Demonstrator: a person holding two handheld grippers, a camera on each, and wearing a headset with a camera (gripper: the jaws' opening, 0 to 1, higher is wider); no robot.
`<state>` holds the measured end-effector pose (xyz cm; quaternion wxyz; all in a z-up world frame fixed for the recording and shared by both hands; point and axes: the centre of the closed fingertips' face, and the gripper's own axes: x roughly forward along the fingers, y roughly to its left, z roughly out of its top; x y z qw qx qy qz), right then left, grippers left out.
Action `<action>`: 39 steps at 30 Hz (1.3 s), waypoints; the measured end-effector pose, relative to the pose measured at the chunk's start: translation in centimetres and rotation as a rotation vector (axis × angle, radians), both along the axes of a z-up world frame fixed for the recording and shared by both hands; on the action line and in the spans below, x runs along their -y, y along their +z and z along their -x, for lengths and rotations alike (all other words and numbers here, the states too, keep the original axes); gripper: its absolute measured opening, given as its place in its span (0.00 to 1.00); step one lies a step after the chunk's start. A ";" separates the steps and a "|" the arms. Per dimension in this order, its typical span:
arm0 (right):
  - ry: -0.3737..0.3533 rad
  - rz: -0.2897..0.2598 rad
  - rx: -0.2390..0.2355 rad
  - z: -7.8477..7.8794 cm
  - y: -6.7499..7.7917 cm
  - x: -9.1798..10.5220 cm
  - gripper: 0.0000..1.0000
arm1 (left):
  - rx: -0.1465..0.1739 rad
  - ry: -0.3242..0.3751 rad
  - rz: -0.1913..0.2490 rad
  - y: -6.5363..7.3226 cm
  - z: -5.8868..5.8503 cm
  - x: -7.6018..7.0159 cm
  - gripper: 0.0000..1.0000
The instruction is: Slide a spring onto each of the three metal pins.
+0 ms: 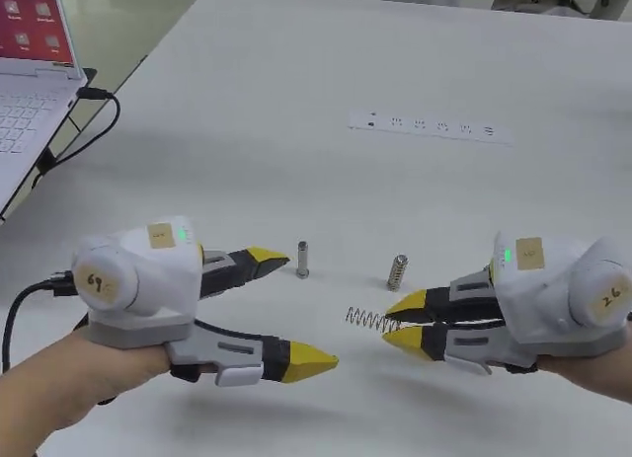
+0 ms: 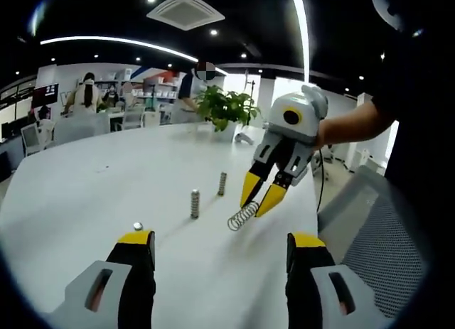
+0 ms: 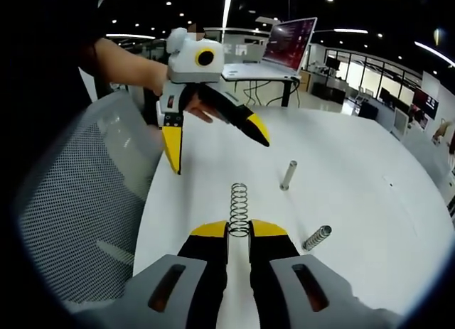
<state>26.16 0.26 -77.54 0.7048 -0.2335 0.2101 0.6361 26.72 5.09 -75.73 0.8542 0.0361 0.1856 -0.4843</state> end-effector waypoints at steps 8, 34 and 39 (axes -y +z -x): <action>0.026 0.001 0.001 0.3 0.2 0.2 0.08 | 0.009 -0.076 0.002 0.2 0.6 2.0 0.48; 0.137 -0.048 0.008 1.2 2.2 0.0 0.08 | 0.014 -0.179 0.010 0.6 1.0 4.0 0.14; 0.141 -0.050 0.004 1.3 2.2 0.1 0.08 | 0.011 -0.185 0.016 0.7 1.1 4.2 0.08</action>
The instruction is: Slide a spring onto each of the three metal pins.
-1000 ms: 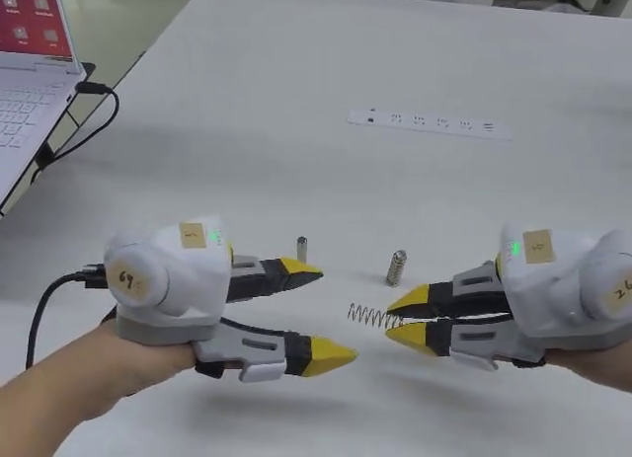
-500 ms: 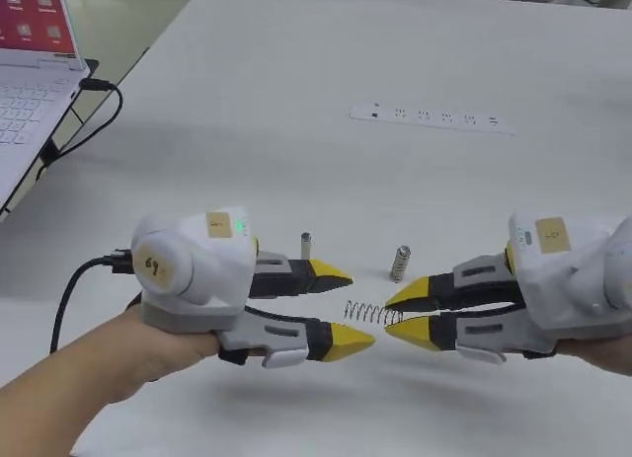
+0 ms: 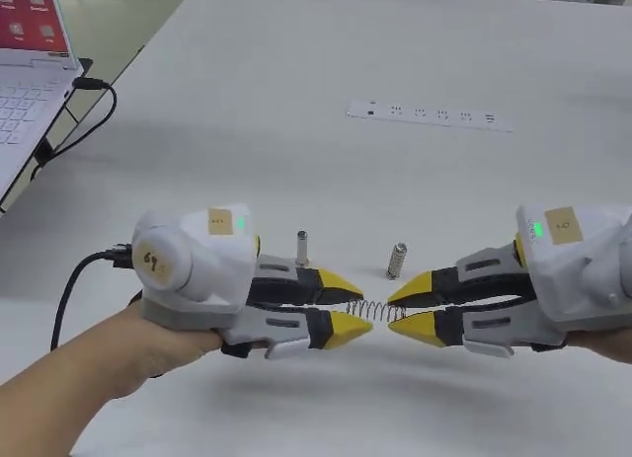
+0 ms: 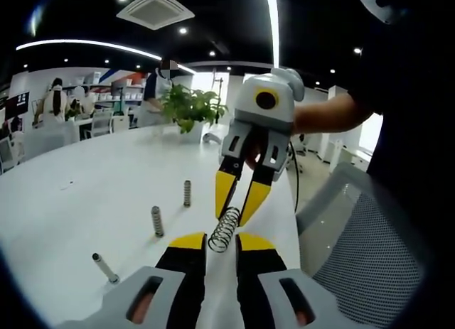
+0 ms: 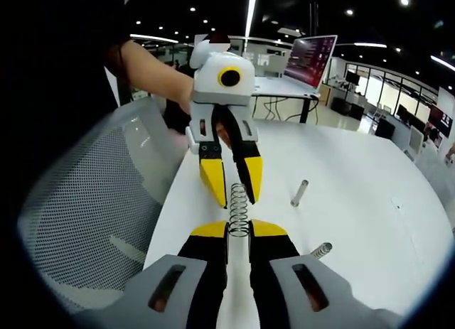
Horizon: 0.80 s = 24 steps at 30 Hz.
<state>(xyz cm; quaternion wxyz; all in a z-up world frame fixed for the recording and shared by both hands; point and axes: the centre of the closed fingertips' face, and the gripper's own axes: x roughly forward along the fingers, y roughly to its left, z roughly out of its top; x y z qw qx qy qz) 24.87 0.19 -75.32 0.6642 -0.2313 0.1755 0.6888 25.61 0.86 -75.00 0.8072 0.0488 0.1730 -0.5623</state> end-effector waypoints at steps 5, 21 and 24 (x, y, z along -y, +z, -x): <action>0.007 0.002 -0.003 0.2 0.0 0.0 0.08 | 0.001 -0.005 0.001 0.1 0.1 0.1 0.06; 0.011 0.003 -0.017 0.2 -0.1 0.0 0.08 | 0.011 -0.034 -0.003 0.5 0.6 0.0 0.03; 0.011 0.005 -0.015 0.2 -0.1 0.1 0.08 | 0.012 -0.036 -0.006 0.5 0.7 0.1 0.02</action>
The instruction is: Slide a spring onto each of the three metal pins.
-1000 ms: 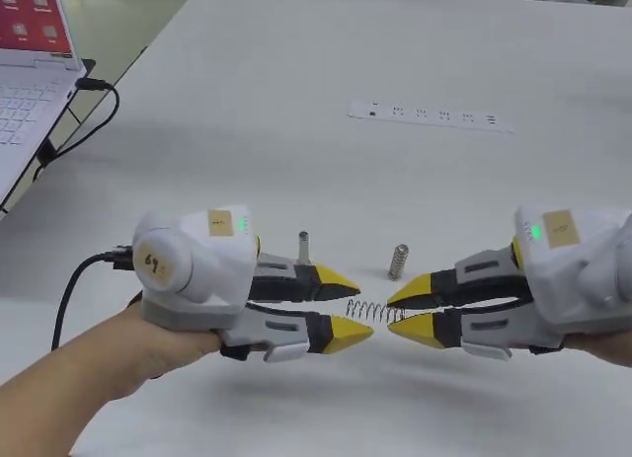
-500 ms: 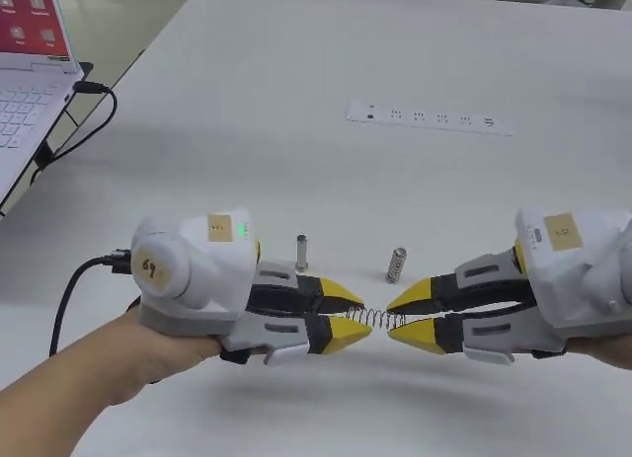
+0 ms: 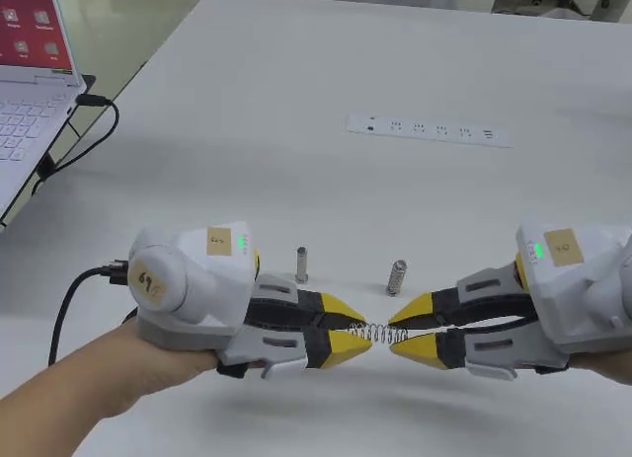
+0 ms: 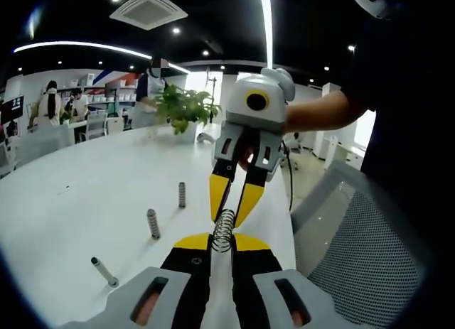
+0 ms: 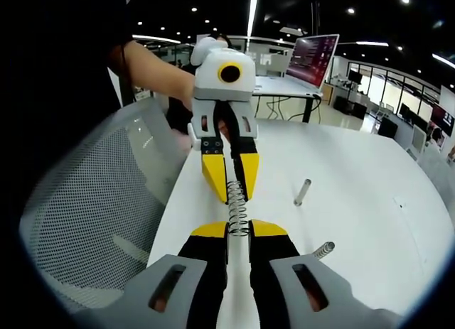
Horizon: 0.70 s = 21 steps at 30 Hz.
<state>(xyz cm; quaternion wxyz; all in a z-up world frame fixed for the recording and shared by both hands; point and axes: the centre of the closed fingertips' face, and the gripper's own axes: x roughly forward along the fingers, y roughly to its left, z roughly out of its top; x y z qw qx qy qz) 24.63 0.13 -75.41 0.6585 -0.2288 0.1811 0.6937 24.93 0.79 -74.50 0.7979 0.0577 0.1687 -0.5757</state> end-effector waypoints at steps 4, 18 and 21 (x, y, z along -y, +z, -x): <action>-0.006 -0.006 -0.002 0.0 0.1 0.0 0.08 | -0.004 -0.001 0.007 0.1 0.1 0.0 0.02; -0.025 -0.003 -0.019 0.0 -0.1 -0.2 0.09 | -0.014 -0.002 0.008 0.1 0.3 -0.1 0.02; -0.029 0.008 -0.021 -0.1 -0.3 -0.1 0.10 | -0.017 0.003 0.013 0.2 0.2 -0.2 0.02</action>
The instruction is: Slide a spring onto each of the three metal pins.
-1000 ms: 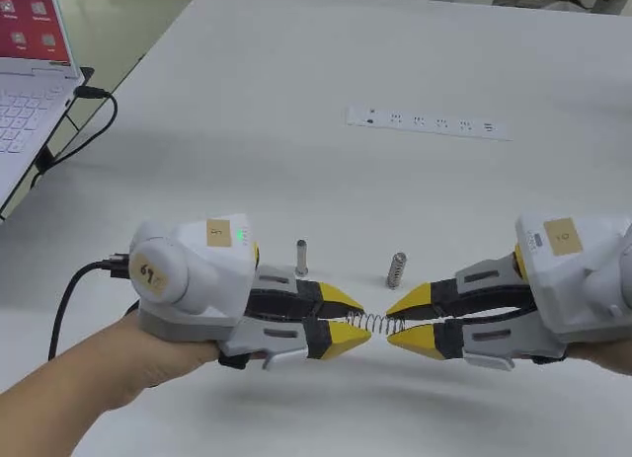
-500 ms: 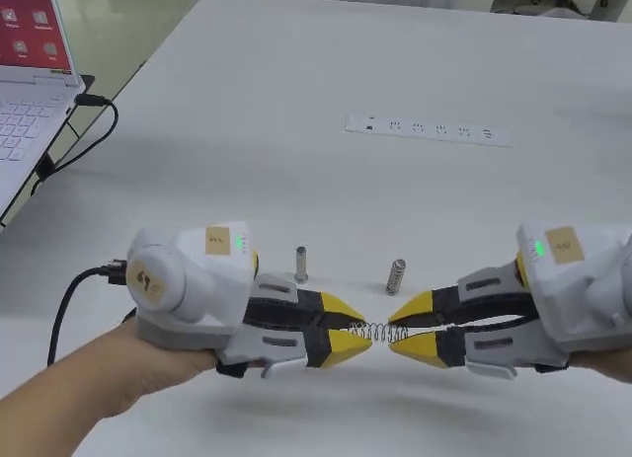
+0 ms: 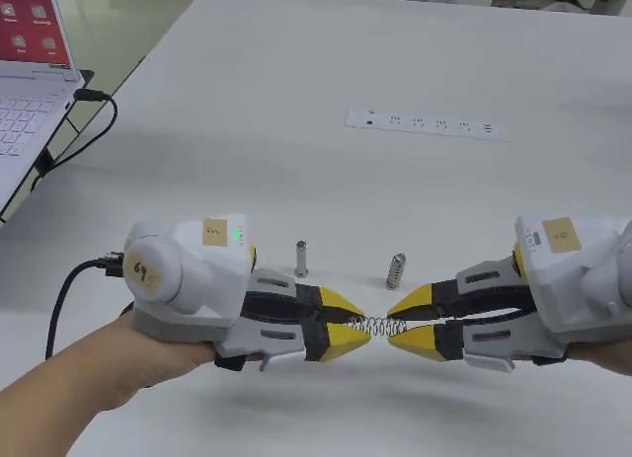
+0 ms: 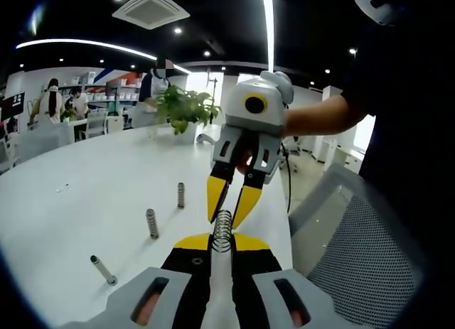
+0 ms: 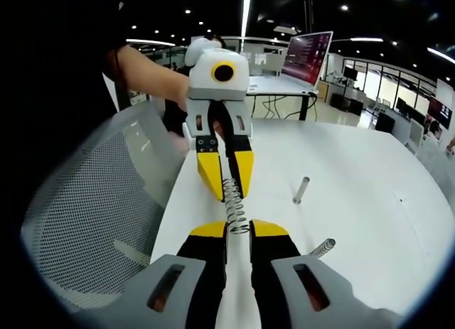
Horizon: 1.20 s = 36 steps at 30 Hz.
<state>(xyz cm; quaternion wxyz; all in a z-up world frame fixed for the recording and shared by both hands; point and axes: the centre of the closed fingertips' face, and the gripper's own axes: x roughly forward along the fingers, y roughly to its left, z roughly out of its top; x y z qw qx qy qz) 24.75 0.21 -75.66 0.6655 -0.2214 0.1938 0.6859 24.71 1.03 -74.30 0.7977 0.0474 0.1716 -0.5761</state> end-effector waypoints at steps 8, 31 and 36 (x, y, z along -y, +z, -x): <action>-0.011 -0.015 0.003 -0.2 0.2 0.1 0.08 | -0.010 0.010 0.007 0.0 0.0 -0.1 0.02; -0.065 -0.225 -0.124 0.1 4.4 -1.1 0.08 | -0.020 0.022 -0.004 -0.4 -0.2 -0.1 0.02; -0.053 -0.271 -0.119 0.8 5.1 -2.1 0.08 | -0.017 0.010 -0.020 -0.6 0.2 0.0 0.02</action>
